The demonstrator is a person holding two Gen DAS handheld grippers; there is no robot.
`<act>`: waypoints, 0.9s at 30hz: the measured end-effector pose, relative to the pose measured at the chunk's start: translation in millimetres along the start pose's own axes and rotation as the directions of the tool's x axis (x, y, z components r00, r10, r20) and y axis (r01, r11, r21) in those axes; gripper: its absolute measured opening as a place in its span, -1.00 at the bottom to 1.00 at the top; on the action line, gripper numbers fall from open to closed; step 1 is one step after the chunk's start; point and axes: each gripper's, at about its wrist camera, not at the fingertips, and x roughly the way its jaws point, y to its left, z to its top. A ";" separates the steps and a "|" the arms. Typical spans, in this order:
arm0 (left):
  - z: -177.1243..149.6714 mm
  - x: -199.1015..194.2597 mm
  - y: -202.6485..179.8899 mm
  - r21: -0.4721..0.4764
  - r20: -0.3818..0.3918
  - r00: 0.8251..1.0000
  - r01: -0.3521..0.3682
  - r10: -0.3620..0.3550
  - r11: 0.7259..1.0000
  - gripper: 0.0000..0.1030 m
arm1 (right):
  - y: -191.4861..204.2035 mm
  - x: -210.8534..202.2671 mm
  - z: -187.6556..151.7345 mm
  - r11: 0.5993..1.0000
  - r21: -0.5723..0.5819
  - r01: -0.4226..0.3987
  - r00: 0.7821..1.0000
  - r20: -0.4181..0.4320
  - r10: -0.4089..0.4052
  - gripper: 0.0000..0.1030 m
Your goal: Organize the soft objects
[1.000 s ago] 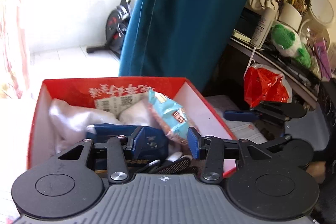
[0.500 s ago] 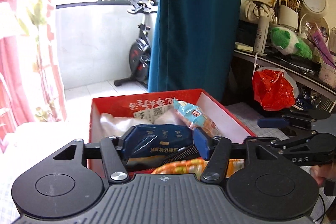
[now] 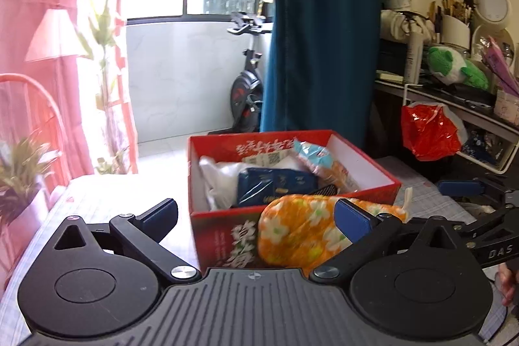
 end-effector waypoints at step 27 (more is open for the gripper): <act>-73.0 6.6 24.5 0.008 -0.125 0.987 -0.105 0.105 0.994 0.99 | 14.1 23.6 -75.1 0.998 0.048 0.048 0.986 -0.164 -0.040 0.99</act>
